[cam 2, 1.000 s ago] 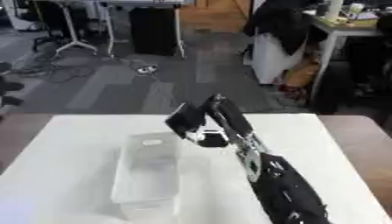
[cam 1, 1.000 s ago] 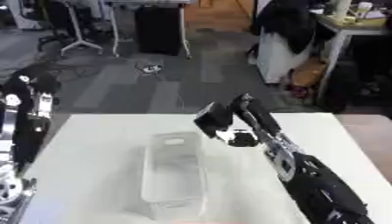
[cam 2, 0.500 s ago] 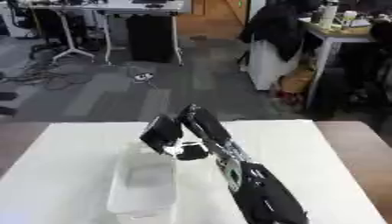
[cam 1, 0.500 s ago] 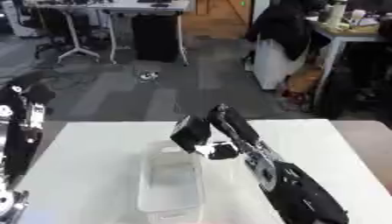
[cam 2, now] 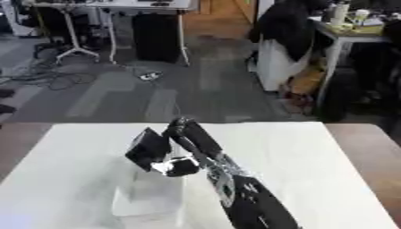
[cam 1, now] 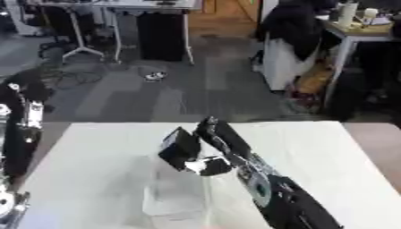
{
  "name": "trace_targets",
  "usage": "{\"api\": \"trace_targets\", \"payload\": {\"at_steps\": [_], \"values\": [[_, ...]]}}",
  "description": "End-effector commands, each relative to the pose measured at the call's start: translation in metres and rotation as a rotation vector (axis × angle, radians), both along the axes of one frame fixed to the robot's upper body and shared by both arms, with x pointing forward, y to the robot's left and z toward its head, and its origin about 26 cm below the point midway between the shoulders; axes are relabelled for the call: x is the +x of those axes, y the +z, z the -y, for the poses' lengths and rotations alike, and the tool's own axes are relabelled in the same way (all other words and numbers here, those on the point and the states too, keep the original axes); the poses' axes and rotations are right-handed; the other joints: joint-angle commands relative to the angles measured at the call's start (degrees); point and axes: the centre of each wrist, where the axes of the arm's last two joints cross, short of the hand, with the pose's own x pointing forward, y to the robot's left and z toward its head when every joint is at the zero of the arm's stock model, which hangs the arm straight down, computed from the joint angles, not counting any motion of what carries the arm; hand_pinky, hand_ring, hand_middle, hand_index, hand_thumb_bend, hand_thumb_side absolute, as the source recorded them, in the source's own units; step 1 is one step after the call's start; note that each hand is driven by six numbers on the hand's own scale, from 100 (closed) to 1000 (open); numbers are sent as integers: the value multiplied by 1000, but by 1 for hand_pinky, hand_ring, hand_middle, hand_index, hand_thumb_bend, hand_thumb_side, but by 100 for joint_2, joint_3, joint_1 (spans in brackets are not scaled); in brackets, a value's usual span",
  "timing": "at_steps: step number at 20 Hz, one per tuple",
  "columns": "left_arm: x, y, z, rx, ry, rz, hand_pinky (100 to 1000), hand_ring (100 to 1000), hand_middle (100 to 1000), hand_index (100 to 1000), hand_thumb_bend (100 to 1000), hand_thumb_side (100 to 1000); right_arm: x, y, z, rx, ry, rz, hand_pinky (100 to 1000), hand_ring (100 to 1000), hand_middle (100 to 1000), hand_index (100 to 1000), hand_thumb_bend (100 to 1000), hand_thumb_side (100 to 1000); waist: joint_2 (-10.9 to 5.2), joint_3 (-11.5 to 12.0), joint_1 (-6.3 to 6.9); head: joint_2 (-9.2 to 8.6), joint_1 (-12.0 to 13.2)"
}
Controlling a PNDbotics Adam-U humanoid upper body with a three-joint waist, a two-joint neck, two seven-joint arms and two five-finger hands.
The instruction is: Pick up objects on the table and place them in the box.
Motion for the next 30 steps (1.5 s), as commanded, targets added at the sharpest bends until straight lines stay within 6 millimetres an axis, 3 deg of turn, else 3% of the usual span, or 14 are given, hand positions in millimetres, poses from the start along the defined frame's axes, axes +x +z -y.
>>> {"api": "trace_targets", "payload": {"at_steps": [1,4,6,7,8,9,10,11,13,26,27,28,29,30], "values": [[-1,12,1,2,-6,40,580,716,828,861,158,1000,-1,9,-9,-16,16,46,100,117,112,355,521,682,-49,5,41,-78,-121],[-1,13,1,3,-6,44,581,716,828,861,158,1000,-4,2,-13,-40,0,65,100,122,117,356,521,681,-49,7,44,-100,-170],[-1,13,1,2,-6,47,581,716,828,861,158,1000,-5,-5,-11,-63,-25,68,100,234,216,418,432,734,-46,12,45,-125,-192],[-2,14,1,2,-6,48,581,716,828,861,158,1000,-5,-12,-7,-140,-56,59,399,552,563,740,603,1000,-46,14,41,-133,-194],[-2,14,1,1,-6,48,582,716,828,861,158,1000,-6,-13,-9,-169,-73,63,108,387,388,598,567,915,-46,17,44,-136,-199],[-2,14,1,2,-6,48,581,716,828,861,158,1000,-6,-18,-6,-228,-104,56,699,741,734,853,618,1000,-47,14,41,-135,-189],[-2,14,1,2,-6,48,581,716,828,861,158,1000,-6,-20,-7,-275,-126,55,556,638,647,802,622,1000,-47,15,41,-135,-189],[-2,14,1,2,-6,48,581,716,828,861,158,1000,-7,-23,-6,-310,-156,48,790,813,797,896,635,1000,-47,10,42,-132,-174],[-2,14,1,3,-6,47,581,716,828,861,158,1000,-8,-24,-8,-350,-196,48,822,828,810,904,640,1000,-48,5,44,-124,-169],[-2,13,1,4,-3,46,580,717,828,861,158,1000,-13,-12,-17,-286,-180,78,733,788,766,900,593,1000,-54,-1,37,-183,-224],[-2,14,0,5,-3,46,580,716,828,861,158,1000,-14,-10,-14,-247,-166,69,547,698,707,899,560,1000,-49,-6,38,-274,-203],[-2,14,0,5,-1,47,580,716,828,861,158,1000,-14,-7,-11,-200,-153,51,566,704,711,900,563,1000,-45,-12,38,-363,-180],[-2,14,0,4,0,47,580,717,828,860,158,1000,-16,-6,-6,-116,-153,12,329,591,596,877,478,1000,-39,-26,45,-571,-102],[-2,14,0,4,1,47,580,716,828,861,158,1000,-18,-5,-2,-24,-151,-32,411,636,639,883,514,1000,-38,-31,46,-703,-55]]}}
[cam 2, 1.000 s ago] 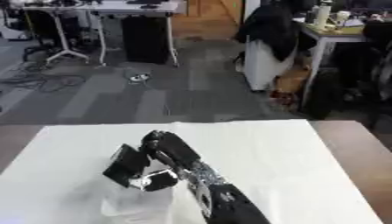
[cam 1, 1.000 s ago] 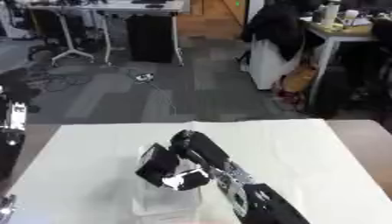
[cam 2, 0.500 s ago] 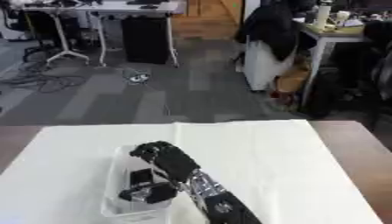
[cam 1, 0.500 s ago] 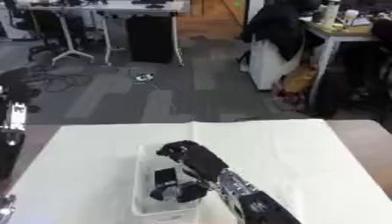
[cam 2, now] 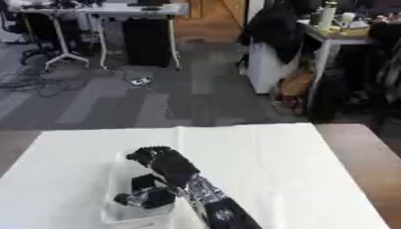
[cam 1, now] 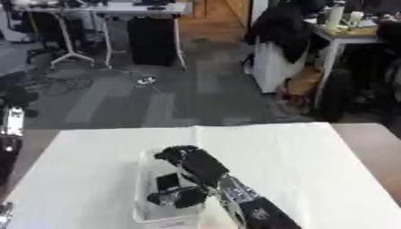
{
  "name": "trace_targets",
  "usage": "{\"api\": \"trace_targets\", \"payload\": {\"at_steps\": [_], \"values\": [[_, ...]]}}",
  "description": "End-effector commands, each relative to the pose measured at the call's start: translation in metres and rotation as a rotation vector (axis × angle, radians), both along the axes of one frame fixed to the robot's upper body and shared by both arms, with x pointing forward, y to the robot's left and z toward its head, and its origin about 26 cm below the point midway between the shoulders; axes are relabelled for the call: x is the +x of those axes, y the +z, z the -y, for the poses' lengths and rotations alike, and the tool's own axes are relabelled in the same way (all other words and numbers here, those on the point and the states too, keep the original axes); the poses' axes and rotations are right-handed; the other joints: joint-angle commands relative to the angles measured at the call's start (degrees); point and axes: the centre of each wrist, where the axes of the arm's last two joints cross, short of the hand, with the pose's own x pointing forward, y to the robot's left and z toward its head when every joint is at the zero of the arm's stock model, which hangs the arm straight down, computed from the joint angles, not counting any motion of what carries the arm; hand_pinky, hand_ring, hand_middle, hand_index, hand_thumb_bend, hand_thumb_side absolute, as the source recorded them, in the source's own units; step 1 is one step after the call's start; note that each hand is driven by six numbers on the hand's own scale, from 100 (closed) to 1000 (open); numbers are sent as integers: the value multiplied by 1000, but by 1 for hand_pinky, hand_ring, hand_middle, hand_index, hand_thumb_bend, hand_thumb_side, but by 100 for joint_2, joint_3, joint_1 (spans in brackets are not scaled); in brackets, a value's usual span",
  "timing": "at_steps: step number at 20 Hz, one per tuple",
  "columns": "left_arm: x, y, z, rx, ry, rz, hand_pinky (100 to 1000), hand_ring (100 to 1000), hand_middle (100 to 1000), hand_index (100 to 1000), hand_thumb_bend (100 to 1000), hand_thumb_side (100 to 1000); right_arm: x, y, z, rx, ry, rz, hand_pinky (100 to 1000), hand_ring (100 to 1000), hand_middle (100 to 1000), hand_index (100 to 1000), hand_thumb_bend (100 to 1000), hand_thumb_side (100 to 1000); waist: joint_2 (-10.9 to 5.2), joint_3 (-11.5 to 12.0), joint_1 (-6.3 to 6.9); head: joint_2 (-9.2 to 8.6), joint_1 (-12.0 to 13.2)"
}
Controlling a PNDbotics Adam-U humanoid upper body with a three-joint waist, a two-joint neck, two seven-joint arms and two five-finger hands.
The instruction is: Pick up objects on the table and place them in the box.
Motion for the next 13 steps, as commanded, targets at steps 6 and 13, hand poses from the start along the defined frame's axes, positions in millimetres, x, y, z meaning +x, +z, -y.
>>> {"api": "trace_targets", "payload": {"at_steps": [6,13], "values": [[-1,14,-2,-4,11,51,581,717,827,861,159,1000,-29,93,67,813,74,-32,270,516,526,794,409,1000,-20,-79,60,-1240,322],[-2,12,-6,1,19,42,584,718,828,860,159,1000,-85,155,105,1123,138,24,291,476,503,749,288,1000,-108,-186,85,-1659,-128]]}}
